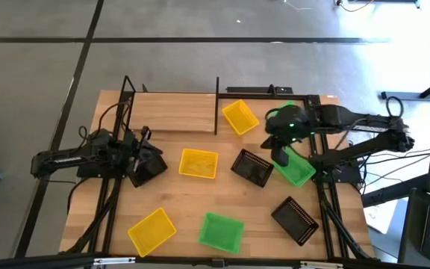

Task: Stack baskets on shelf by color
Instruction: Put the top right black basket on the shelf

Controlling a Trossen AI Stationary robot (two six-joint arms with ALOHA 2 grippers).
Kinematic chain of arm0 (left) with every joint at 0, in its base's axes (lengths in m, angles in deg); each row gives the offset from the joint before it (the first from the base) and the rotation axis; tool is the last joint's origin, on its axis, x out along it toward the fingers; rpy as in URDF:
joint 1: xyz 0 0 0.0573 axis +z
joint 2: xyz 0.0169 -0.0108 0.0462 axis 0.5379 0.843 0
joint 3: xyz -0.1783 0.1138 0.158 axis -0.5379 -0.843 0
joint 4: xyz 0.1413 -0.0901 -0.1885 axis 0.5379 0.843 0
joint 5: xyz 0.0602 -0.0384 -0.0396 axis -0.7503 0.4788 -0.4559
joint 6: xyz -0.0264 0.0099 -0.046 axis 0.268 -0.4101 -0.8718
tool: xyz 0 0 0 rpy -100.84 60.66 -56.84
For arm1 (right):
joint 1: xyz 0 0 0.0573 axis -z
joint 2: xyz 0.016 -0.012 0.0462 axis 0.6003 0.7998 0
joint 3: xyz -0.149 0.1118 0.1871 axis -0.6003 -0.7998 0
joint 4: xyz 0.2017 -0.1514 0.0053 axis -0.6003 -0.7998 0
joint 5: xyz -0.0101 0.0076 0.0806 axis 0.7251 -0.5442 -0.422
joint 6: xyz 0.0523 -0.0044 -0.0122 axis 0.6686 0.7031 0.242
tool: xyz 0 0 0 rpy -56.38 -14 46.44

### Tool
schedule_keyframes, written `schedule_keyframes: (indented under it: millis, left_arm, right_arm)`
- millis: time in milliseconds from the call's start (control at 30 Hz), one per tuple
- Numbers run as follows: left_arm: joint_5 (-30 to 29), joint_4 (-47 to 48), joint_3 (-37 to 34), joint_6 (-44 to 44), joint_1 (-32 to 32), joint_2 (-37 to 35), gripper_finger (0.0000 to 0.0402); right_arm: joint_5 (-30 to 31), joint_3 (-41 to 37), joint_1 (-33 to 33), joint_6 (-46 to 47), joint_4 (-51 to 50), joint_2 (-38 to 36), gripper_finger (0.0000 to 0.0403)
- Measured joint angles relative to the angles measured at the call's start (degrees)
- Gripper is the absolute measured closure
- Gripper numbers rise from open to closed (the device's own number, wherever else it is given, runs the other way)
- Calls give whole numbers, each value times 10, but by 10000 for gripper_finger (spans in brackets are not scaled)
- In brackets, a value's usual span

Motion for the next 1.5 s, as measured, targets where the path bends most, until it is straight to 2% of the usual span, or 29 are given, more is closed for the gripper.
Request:
schedule_keyframes:
  millis: [200,367,500,600,900,1067,1500]
  left_arm:
    - [-1,0,0,-8,0,0,401]
    - [-14,3,0,-44,0,1,401]
    - [-14,40,22,-44,0,2,401]
    - [-14,69,38,-37,0,2,401]
    - [-16,102,82,15,0,2,401]
    - [-25,147,101,16,0,2,401]
    - [-27,153,110,16,0,2,401]
  right_arm:
    - [-1,5,8,55,-26,61,373]
    - [-1,5,23,69,-40,108,334]
    - [-7,5,44,76,-40,147,301]
    - [-13,5,67,118,-40,177,287]
    - [-31,5,99,121,-40,263,284]
    - [-30,5,100,88,-40,302,284]
    - [-25,5,100,36,-35,386,284]
